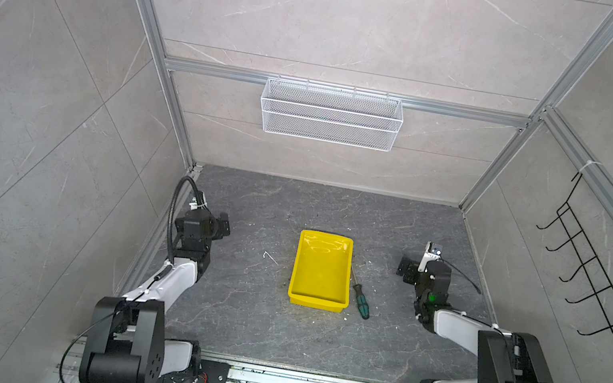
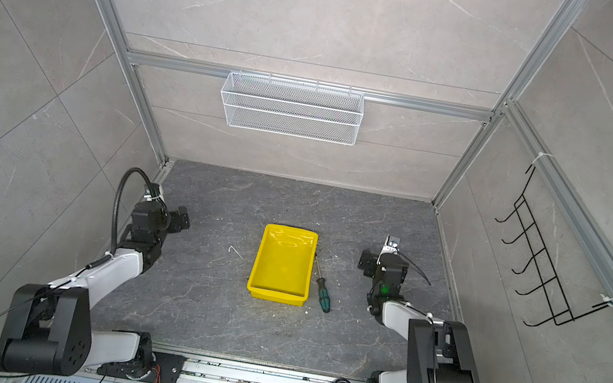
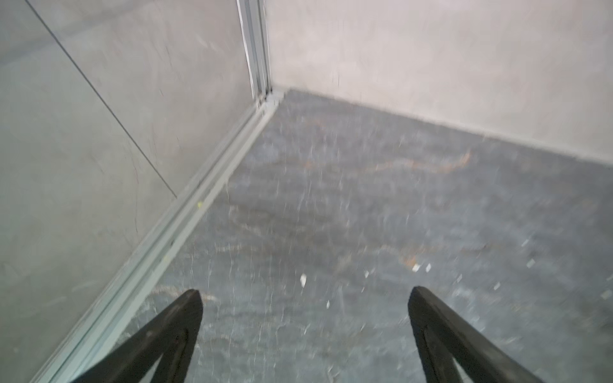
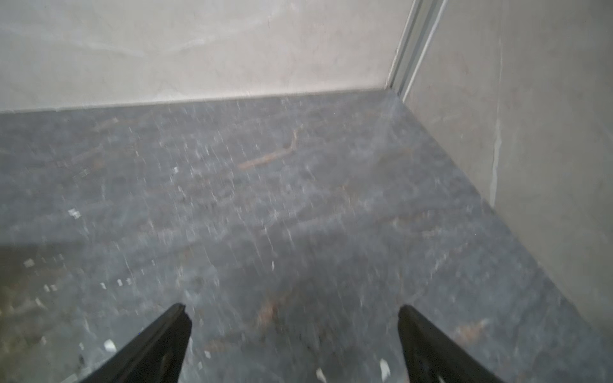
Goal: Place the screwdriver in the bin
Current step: 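Move the right gripper toward the green-handled screwdriver while the left arm lifts forward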
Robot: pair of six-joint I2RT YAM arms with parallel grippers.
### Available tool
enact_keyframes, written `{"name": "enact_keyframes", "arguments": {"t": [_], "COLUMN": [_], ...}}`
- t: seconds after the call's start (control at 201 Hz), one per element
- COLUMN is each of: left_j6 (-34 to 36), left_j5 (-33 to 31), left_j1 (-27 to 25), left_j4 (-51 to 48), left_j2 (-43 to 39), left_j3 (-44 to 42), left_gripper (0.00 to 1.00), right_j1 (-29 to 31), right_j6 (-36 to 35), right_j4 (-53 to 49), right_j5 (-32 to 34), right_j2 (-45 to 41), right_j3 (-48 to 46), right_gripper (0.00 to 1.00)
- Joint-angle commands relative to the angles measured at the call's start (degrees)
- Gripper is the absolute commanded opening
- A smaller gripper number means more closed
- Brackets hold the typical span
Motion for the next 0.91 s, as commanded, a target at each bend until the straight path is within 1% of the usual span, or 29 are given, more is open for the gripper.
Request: {"name": "enact_keyframes", "arguments": {"t": [0.0,0.065,0.144,0.229,0.294,0.388,0.548,0.627,0.677,0.797,0.901], "left_j6": [-6.5,-9.1,-11.3,-11.6,-11.8,-11.6,-9.7,-9.1,-9.1,-9.8,-10.0], "left_j5": [3.7,6.3,8.6,10.0,10.9,11.6,6.1,4.0,4.1,5.2,6.2], "left_j1": [0.0,-0.2,-0.6,-1.6,-2.6,-5.6,-12.6,-15.0,-16.0,-17.3,-18.3], "left_j4": [-13.1,-15.4,-18.6,-22.5,-25.9,-27.7,-33.9,-35.5,-36.0,-36.0,-36.1], "left_j2": [-3.4,-3.7,-3.0,-1.6,-0.7,-0.3,2.2,3.6,4.3,5.9,7.1], "left_j3": [4.9,7.1,9.9,12.8,14.8,15.4,17.5,18.0,18.2,18.7,19.3], "left_gripper": [0.99,0.99,0.99,0.98,0.97,0.97,0.97,0.97,0.97,0.97,0.97], "right_j1": [0.2,0.2,0.2,0.2,0.3,1.0,5.2,7.8,9.6,14.4,17.9], "right_j6": [-0.1,0.7,3.0,4.9,6.6,8.5,9.6,10.2,10.6,11.5,11.9], "right_j4": [-23.7,-29.2,-31.8,-34.1,-35.9,-37.2,-40.3,-41.7,-42.0,-43.4,-47.4], "right_j5": [-7.9,-13.1,-17.2,-20.1,-22.4,-24.4,-21.9,-21.3,-21.1,-17.9,-14.4], "right_j2": [-2.2,-2.3,-3.2,-3.8,-4.4,-5.7,-6.6,-5.7,-5.2,-4.6,-3.8], "right_j3": [11.3,15.6,17.9,19.2,20.0,19.3,17.7,17.5,17.0,16.0,15.8], "right_gripper": [1.00,1.00,1.00,0.99,0.97,0.95,0.94,0.94,0.93,0.93,0.92]}}
